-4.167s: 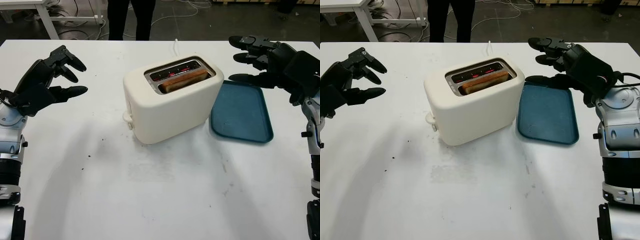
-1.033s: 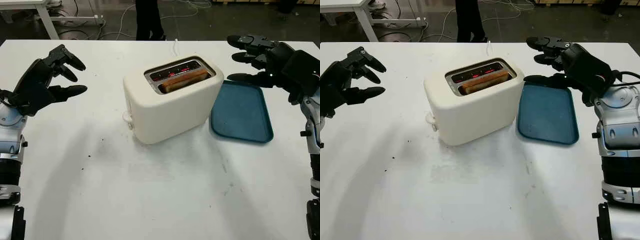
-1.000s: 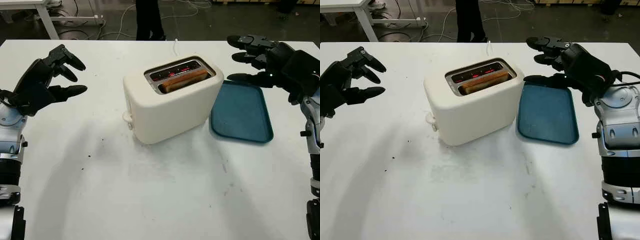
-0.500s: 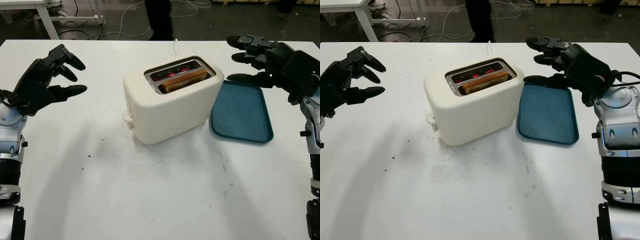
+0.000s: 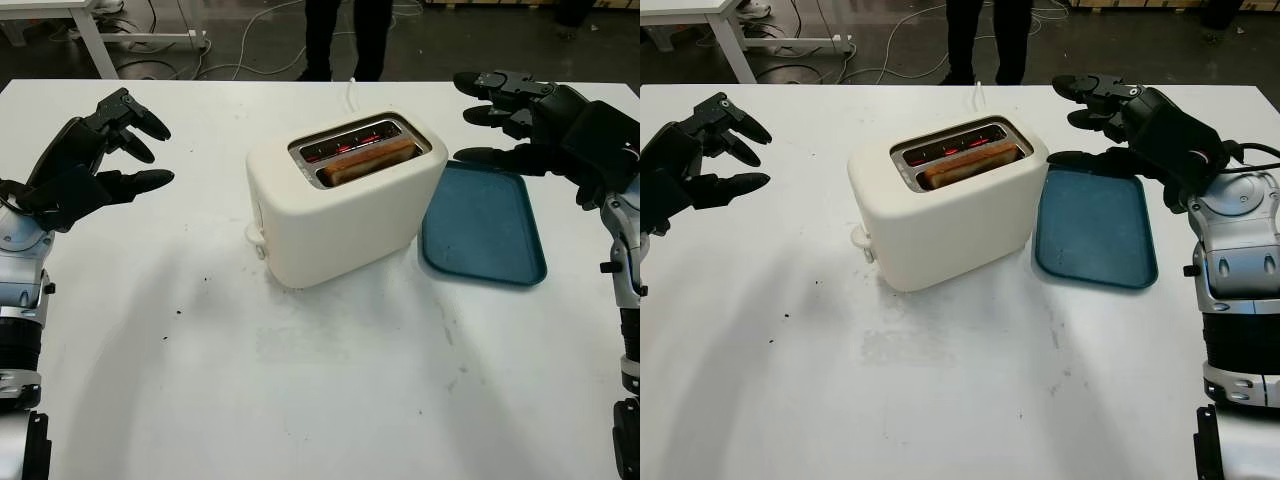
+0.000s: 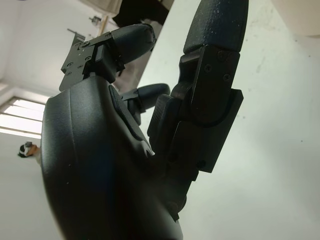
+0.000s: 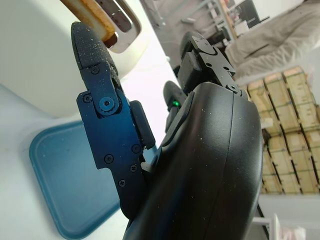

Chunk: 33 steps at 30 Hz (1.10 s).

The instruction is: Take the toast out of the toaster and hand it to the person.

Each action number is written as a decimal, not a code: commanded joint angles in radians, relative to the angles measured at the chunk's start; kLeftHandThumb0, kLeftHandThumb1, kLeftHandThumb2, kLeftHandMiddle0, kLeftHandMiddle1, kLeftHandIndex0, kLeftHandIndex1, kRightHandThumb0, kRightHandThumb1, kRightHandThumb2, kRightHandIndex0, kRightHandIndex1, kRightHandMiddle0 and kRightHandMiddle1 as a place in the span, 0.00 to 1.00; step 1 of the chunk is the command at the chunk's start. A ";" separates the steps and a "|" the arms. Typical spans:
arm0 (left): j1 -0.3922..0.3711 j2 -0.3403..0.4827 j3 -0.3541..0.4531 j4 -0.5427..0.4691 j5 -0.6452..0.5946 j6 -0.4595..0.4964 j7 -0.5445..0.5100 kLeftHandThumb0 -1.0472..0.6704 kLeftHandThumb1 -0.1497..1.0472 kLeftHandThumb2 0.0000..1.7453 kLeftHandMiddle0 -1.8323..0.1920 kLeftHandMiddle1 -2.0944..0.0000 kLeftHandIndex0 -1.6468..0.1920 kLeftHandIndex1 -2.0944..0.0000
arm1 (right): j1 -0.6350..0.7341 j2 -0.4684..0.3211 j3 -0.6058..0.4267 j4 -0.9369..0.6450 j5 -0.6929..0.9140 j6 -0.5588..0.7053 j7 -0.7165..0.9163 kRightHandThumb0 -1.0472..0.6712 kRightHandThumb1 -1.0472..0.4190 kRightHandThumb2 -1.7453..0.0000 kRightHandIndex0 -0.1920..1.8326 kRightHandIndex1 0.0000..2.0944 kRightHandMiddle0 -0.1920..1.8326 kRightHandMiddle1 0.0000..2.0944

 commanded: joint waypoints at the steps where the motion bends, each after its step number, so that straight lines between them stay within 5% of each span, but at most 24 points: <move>1: 0.001 0.002 0.003 -0.013 -0.001 -0.005 0.004 0.00 0.89 0.13 0.86 0.21 0.86 0.25 | -0.006 -0.005 0.000 -0.009 0.000 0.006 -0.003 0.20 0.17 1.00 0.10 0.29 0.25 0.00; 33: 0.000 -0.001 0.002 -0.007 -0.002 -0.013 0.006 0.00 0.89 0.14 0.85 0.21 0.85 0.25 | -0.007 -0.005 -0.002 0.006 0.002 -0.013 0.003 0.19 0.17 1.00 0.09 0.31 0.26 0.00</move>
